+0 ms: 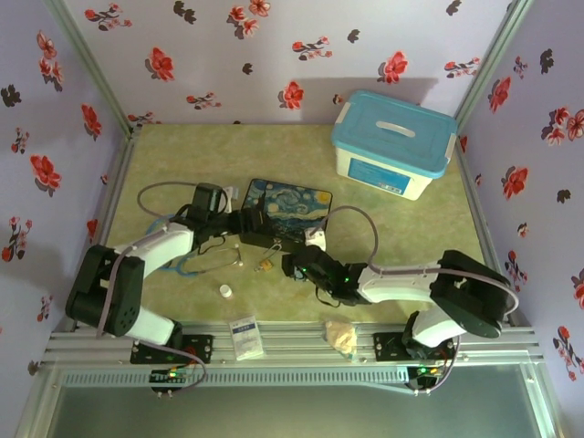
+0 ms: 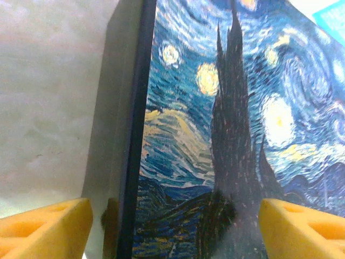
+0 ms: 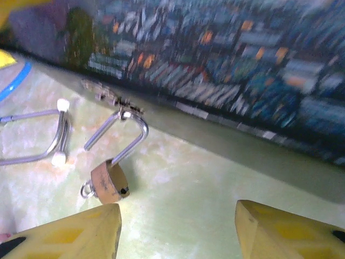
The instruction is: Unlock a padlock with a key
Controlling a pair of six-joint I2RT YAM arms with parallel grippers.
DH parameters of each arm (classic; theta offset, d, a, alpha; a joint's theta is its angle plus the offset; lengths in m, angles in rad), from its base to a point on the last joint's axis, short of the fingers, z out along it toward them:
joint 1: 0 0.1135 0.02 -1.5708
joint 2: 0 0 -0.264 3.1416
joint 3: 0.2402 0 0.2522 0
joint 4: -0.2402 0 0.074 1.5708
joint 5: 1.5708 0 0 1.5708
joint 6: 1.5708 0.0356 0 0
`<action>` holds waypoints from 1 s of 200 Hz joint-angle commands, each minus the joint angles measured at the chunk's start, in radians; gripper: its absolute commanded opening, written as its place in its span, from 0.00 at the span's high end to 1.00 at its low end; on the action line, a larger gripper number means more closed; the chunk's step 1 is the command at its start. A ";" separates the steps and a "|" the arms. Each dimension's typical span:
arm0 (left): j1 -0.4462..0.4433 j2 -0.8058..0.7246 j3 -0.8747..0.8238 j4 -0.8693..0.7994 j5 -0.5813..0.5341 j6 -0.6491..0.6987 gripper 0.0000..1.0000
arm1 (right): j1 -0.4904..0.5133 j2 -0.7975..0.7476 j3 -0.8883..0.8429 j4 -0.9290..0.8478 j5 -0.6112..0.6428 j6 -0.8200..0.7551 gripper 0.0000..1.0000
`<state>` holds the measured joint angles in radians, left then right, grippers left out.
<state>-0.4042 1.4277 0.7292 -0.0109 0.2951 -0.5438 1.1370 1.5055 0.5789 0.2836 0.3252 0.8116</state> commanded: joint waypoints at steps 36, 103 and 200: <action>-0.003 -0.076 0.041 -0.081 -0.060 0.009 0.16 | 0.089 0.156 0.202 -0.174 0.147 0.114 0.41; -0.001 -0.133 -0.016 -0.065 -0.060 -0.001 0.15 | 0.103 0.322 0.372 -0.291 0.212 0.170 0.42; 0.002 -0.138 -0.041 -0.043 -0.057 -0.021 0.15 | 0.100 0.281 0.261 -0.249 0.173 0.164 0.55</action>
<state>-0.4038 1.3064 0.6907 -0.0608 0.2432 -0.5453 1.2446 1.8214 0.9039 0.0383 0.5167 0.9775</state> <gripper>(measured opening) 0.850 0.466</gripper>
